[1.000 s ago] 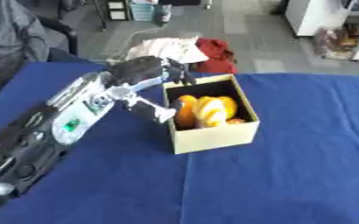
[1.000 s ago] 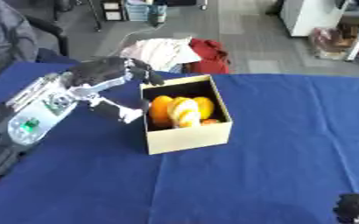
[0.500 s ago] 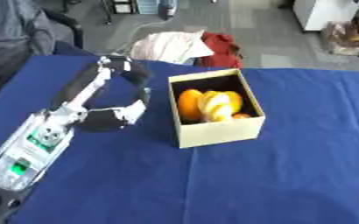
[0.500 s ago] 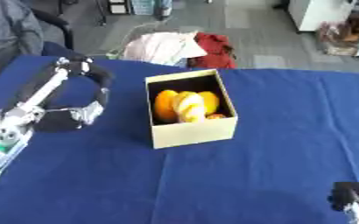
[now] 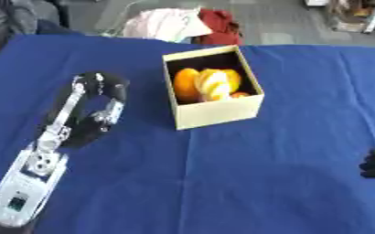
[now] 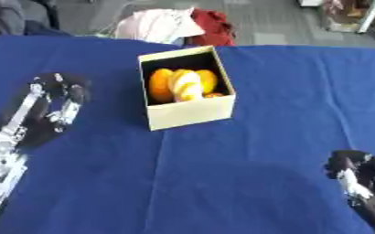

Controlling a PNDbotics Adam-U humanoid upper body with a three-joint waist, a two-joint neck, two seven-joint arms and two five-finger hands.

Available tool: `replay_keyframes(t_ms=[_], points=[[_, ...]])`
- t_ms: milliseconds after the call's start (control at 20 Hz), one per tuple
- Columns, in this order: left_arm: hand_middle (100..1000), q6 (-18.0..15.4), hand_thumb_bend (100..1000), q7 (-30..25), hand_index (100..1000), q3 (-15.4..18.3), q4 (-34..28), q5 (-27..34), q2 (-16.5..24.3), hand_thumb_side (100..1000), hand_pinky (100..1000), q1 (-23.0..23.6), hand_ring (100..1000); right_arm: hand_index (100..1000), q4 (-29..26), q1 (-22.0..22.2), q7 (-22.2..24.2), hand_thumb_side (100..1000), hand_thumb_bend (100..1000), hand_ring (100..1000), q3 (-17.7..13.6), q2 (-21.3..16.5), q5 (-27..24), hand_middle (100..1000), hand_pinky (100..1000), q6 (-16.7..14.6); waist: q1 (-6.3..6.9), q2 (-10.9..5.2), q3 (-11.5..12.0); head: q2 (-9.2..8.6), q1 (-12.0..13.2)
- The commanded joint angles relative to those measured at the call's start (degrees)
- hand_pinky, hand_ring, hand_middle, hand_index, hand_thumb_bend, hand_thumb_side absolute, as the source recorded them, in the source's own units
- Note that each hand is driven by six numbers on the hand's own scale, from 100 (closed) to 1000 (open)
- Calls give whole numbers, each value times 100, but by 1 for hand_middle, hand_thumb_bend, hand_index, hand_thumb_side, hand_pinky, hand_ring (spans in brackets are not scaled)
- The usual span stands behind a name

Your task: Pick up objects on the table and place them in the box.

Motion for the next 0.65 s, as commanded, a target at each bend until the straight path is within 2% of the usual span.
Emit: replay_keyframes(t_ms=[50,200,650], points=[[514,25,100,-110,689,-17,19,58,-85,642,632,-4,561,686,-147,-22,-32,453,100,636,-63,-36,36,593,624,-6,-4,-165,-2,88,-169],[515,38,100,-178,688,-71,122,44,-196,663,633,-7,563,685,-158,-5,-44,457,100,636,-74,-24,28,592,624,-6,-5,-169,-2,128,-220],[512,73,100,-251,683,-173,384,85,-440,690,628,-56,560,685,-181,-25,-54,453,100,636,-73,-30,4,593,623,-1,-7,-140,-4,50,-170]])
